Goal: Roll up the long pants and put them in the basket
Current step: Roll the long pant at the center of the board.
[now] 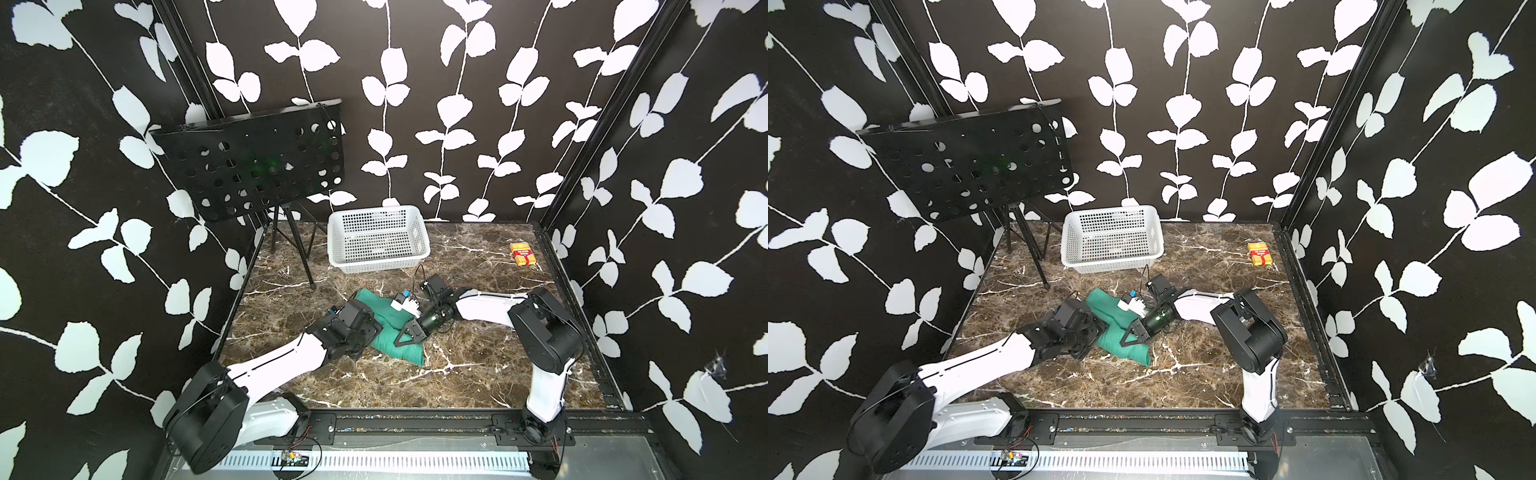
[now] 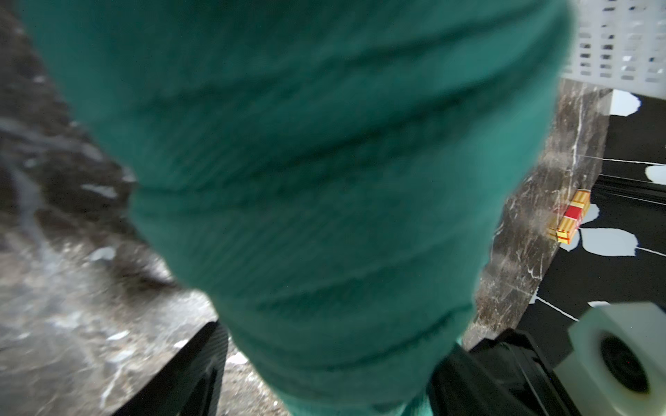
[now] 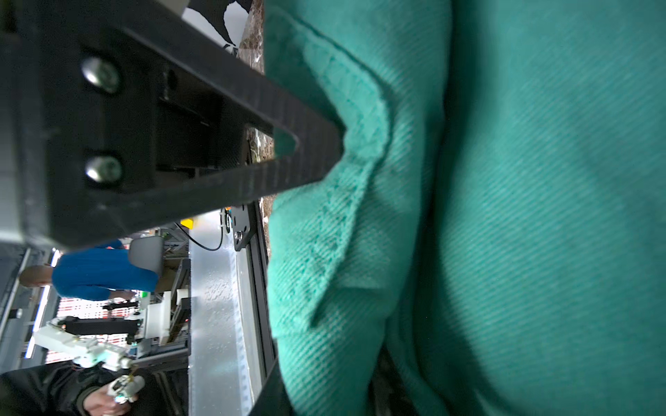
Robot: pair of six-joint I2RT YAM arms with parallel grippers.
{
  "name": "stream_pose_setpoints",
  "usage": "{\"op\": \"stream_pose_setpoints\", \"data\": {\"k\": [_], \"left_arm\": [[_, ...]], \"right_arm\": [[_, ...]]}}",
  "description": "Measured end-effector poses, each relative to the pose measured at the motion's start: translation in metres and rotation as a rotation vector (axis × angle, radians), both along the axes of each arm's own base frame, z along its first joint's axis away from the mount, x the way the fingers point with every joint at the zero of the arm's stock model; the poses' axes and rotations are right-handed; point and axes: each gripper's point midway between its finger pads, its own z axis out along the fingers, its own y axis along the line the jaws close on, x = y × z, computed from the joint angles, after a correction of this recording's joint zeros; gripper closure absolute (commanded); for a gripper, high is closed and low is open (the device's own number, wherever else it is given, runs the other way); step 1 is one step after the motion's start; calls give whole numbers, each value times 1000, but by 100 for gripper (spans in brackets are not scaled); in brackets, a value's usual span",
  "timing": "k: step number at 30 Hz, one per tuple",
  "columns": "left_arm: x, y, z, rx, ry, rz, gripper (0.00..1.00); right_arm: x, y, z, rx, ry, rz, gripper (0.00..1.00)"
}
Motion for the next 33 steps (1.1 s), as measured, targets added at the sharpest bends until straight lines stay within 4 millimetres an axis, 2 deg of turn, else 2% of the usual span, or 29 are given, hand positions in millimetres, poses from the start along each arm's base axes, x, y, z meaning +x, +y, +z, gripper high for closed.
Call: {"op": "stream_pose_setpoints", "data": {"k": [3,5,8,11,13,15,17,19,24,29,31,32,33], "left_arm": [[4,-5,-2,-3,21,4,24],[5,-7,-3,-6,35,12,26],[3,-7,-6,-7,65,29,27],[2,-7,-7,-12,81,49,27],[2,-7,-6,-16,89,62,27],[2,-7,-7,-19,95,72,27],[2,-7,-6,-20,101,79,27],[3,-8,-7,-21,107,86,27],[4,-9,-8,-23,115,96,27],[4,-9,-8,-28,120,107,27],[4,-9,-8,-30,122,111,27],[4,-9,-8,-30,122,115,27],[5,-8,-8,-30,121,119,27]], "right_arm": [[3,-4,0,-49,-7,-35,44],[8,-10,2,-105,-43,-77,32],[15,-24,10,-186,-159,-165,26],[19,-39,27,-246,-374,-251,24],[10,-36,39,-257,-579,-244,24],[-12,-24,44,-251,-812,-176,21],[-34,-11,40,-241,-983,-85,20],[-43,-6,32,-268,-1098,-27,20],[-23,-1,7,-398,-1319,24,20],[-10,3,-6,-476,-1447,49,23],[-4,3,-12,-507,-1481,50,33],[-2,4,-15,-518,-1495,49,42],[0,4,-17,-524,-1502,46,57]]}}
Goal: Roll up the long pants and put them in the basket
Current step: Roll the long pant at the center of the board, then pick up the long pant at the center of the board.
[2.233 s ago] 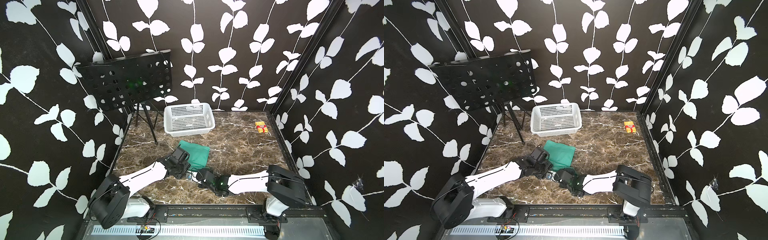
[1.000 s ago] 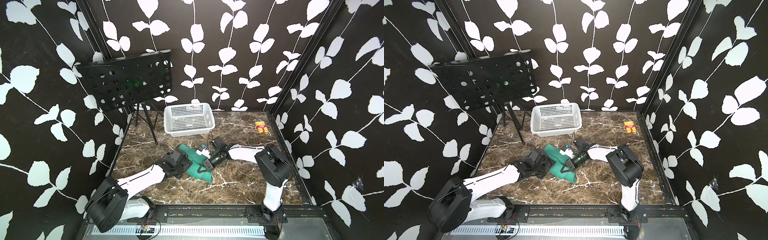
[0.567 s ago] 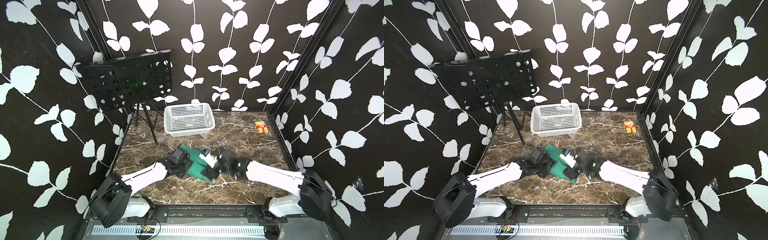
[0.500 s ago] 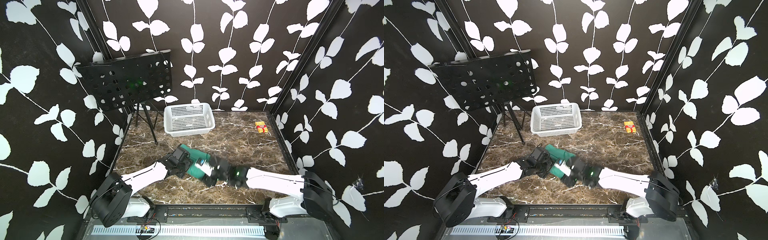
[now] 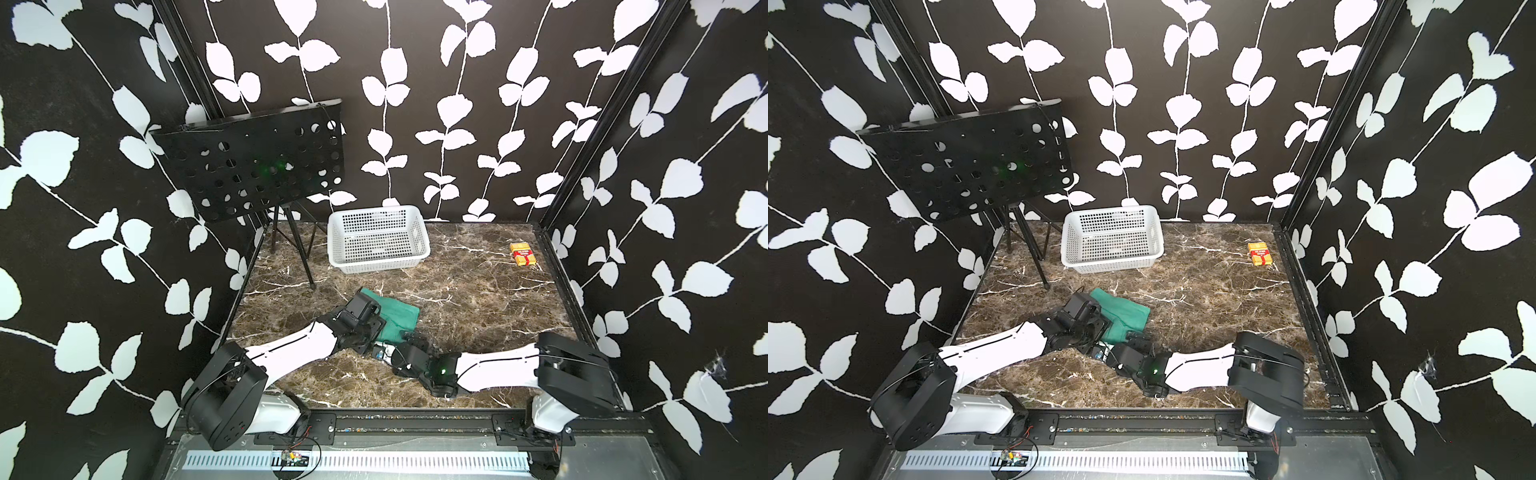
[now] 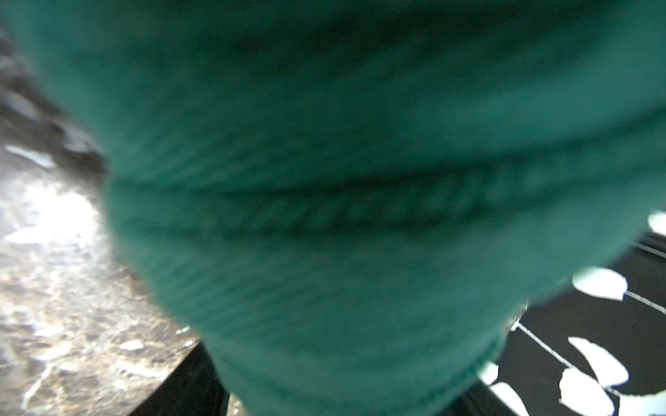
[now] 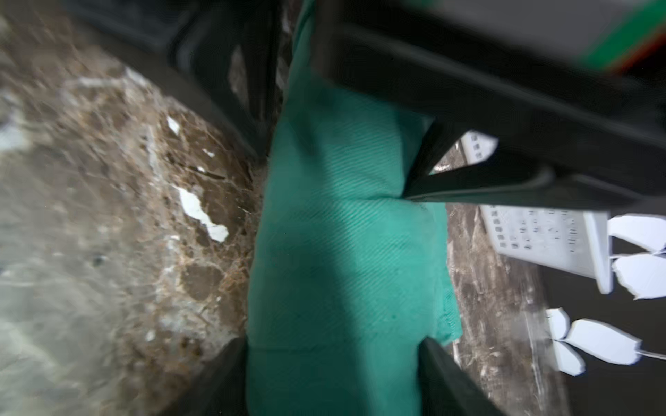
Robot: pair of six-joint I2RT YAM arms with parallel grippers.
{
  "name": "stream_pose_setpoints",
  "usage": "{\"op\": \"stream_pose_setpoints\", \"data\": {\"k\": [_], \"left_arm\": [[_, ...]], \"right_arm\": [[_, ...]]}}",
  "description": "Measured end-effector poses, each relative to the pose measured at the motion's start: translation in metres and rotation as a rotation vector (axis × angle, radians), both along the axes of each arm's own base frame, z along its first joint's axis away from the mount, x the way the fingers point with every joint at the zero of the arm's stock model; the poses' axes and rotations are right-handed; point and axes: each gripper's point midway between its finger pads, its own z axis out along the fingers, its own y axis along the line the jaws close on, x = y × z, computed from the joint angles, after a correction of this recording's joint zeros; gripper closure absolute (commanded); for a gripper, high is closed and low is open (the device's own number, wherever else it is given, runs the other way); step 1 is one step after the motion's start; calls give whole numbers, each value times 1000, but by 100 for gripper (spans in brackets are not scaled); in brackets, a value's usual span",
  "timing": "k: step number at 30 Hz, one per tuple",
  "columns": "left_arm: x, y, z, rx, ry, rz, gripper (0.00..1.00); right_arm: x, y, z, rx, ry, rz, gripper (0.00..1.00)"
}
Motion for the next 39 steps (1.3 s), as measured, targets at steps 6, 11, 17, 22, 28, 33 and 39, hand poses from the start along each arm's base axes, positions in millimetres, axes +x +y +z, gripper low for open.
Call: {"op": "stream_pose_setpoints", "data": {"k": [6,11,17,22,28,33,39], "left_arm": [[0,6,10,-2,-21,23,20],[-8,21,27,19,-52,29,10],[-18,29,37,22,-71,5,1],[-25,30,28,29,-56,-18,1],[-21,26,25,16,-71,-29,1],[-17,20,21,8,-71,-36,1],[-13,13,14,1,-61,-43,1]], "right_arm": [[4,2,0,46,44,-11,96],[5,1,6,148,217,8,100],[9,7,15,295,504,33,100],[2,18,20,408,760,74,100],[-2,17,24,520,1035,67,100],[-2,12,26,601,1255,16,100],[7,6,24,671,1494,-75,100]]}}
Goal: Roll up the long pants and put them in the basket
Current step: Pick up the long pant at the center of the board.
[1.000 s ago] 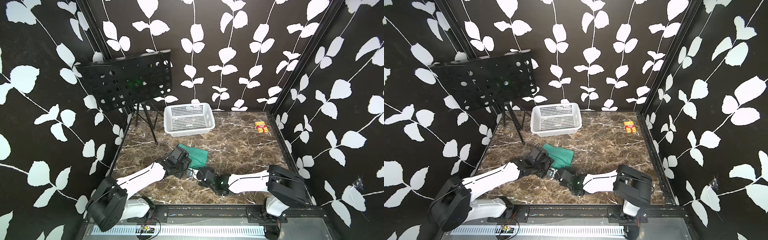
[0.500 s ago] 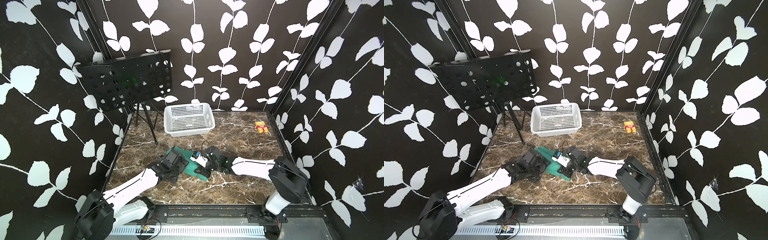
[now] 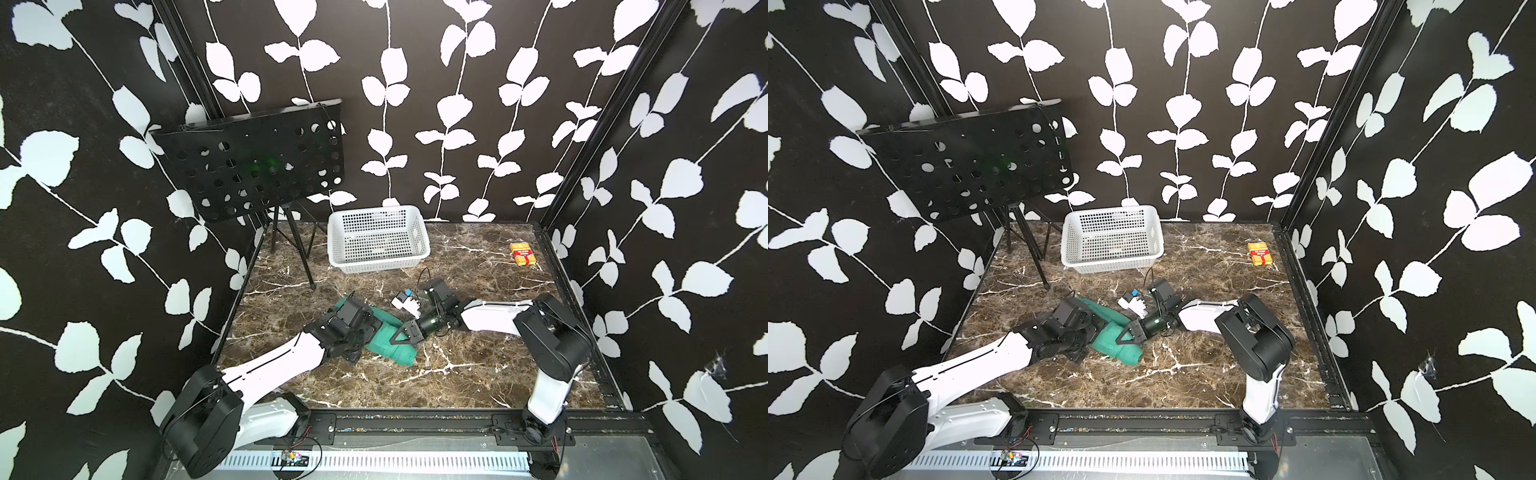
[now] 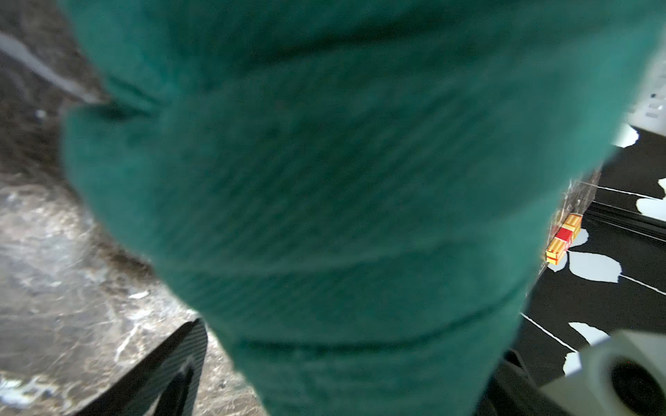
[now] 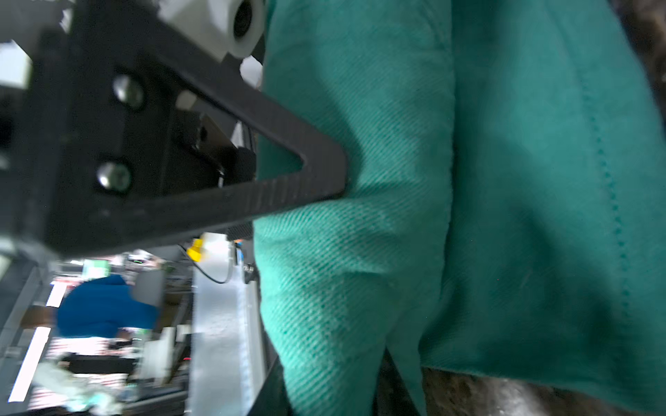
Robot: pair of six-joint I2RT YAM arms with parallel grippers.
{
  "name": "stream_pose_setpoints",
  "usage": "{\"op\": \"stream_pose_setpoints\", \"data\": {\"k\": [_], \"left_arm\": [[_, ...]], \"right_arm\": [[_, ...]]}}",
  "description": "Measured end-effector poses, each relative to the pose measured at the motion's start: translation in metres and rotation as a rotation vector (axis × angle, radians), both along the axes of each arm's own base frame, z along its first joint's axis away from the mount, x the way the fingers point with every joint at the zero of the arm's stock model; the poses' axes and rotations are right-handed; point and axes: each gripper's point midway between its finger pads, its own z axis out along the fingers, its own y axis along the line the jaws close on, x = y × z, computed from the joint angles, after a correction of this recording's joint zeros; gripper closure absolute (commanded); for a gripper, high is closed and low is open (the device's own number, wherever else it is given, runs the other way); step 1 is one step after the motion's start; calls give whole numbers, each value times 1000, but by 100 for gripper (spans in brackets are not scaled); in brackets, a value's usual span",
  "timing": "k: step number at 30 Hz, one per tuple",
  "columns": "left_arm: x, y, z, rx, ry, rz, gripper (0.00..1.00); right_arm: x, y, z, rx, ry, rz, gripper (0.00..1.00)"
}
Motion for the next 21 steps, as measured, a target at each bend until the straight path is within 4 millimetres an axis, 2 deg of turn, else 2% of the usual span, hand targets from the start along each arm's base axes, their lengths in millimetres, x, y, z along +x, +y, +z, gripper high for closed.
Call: {"op": "stream_pose_setpoints", "data": {"k": [2,5,8,14,15,18,21], "left_arm": [[2,-2,-2,-3,1,-2,1],[3,-6,-4,-13,3,-9,1],[6,-11,-9,-20,9,-15,1],[19,-26,-22,-17,26,-28,1],[22,-28,-24,-14,27,-29,1],[31,-37,-24,-18,25,-32,1],[37,-44,-24,-24,28,-39,1]], "right_arm": [[3,-3,-1,3,62,-12,100],[6,-7,-1,-1,124,-33,91],[8,-11,-2,-18,157,-55,77],[20,-25,-10,-99,198,-146,36],[24,-29,-11,-118,198,-171,32],[44,-48,-7,-183,152,-286,26],[70,-77,7,-239,59,-429,25]]}}
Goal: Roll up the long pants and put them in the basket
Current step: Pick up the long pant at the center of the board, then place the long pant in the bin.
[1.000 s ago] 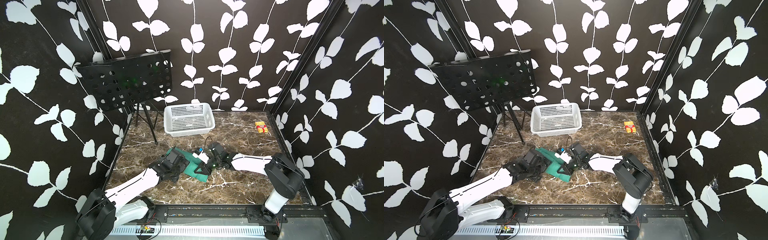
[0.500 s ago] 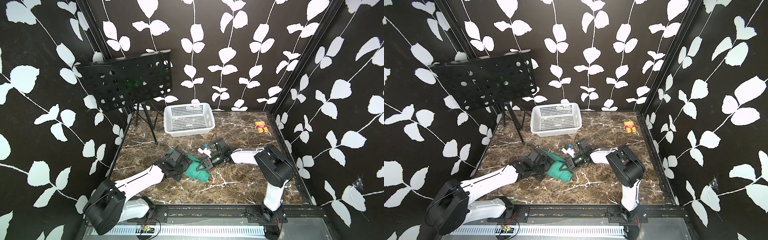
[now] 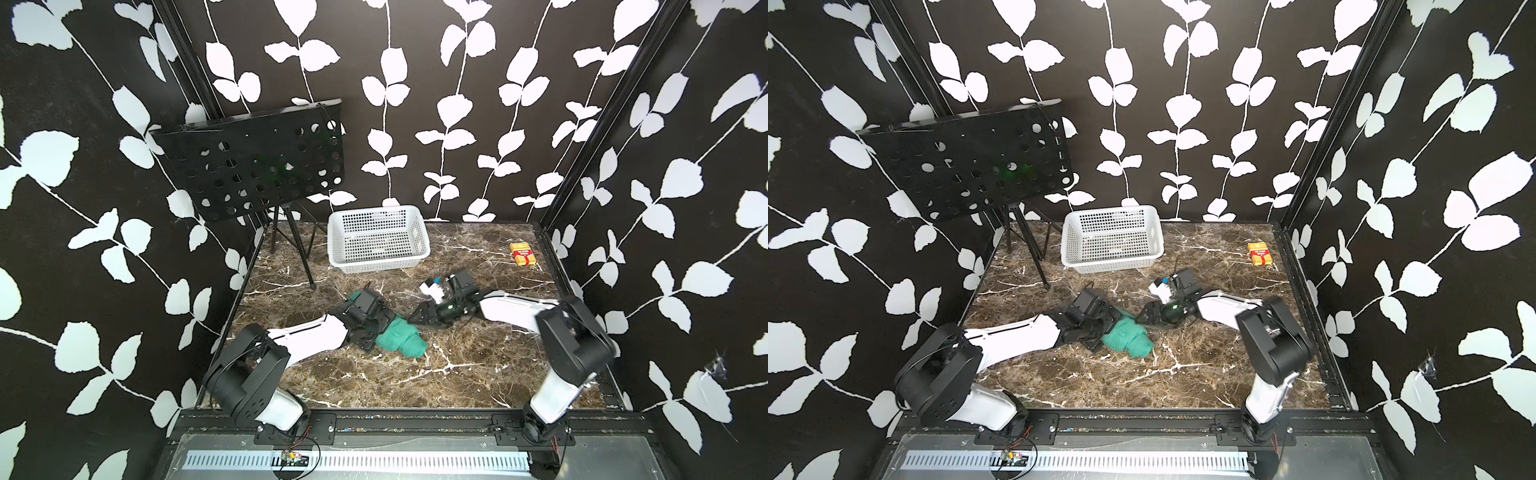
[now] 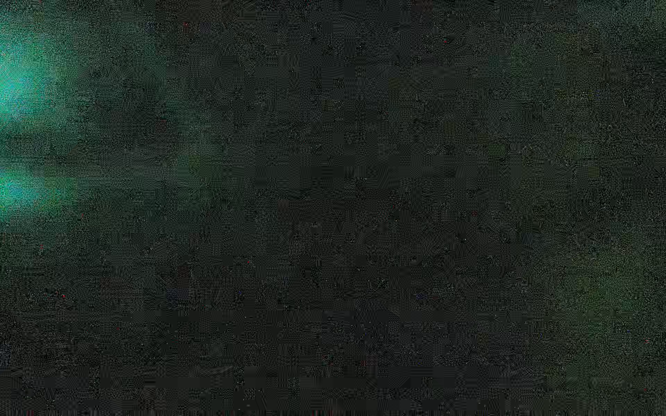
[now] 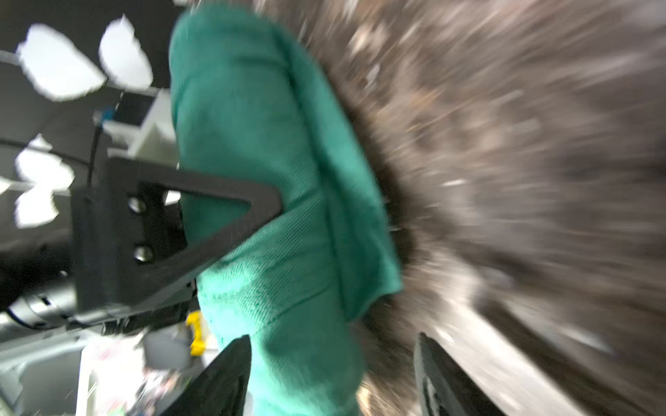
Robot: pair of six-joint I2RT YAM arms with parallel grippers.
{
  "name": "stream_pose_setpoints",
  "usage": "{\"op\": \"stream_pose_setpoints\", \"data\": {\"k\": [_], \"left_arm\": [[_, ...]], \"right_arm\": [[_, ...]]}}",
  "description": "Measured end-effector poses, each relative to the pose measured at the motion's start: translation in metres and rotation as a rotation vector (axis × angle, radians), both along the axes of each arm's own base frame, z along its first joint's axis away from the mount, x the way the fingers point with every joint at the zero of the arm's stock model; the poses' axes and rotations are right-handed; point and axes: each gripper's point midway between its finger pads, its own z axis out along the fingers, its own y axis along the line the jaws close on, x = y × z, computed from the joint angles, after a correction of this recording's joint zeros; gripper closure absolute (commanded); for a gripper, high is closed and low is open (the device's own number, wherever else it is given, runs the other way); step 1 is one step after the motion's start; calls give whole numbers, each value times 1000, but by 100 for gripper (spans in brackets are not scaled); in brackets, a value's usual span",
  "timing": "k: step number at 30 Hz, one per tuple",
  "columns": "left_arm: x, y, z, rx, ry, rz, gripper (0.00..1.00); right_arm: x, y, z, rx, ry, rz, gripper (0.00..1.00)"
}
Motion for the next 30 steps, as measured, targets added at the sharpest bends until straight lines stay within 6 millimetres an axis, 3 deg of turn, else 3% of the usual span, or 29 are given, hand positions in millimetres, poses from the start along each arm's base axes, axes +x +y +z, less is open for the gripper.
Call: {"op": "stream_pose_setpoints", "data": {"k": [5,10,13,20,25,30], "left_arm": [[9,-9,-1,-6,5,-1,13],[20,-17,-2,-10,-3,12,45],[26,-19,0,-13,-14,25,59],[32,-14,13,44,-18,48,70],[35,-1,53,79,-52,97,69],[58,-4,123,37,-173,151,67]], "right_arm": [[20,-45,26,-116,-147,-159,25],[15,-85,34,-232,-223,-276,25],[9,-106,35,-286,-251,-336,25],[-3,-136,35,-361,-275,-403,25],[-8,-147,33,-396,-279,-427,26],[-6,-153,33,-413,-288,-440,26]]}}
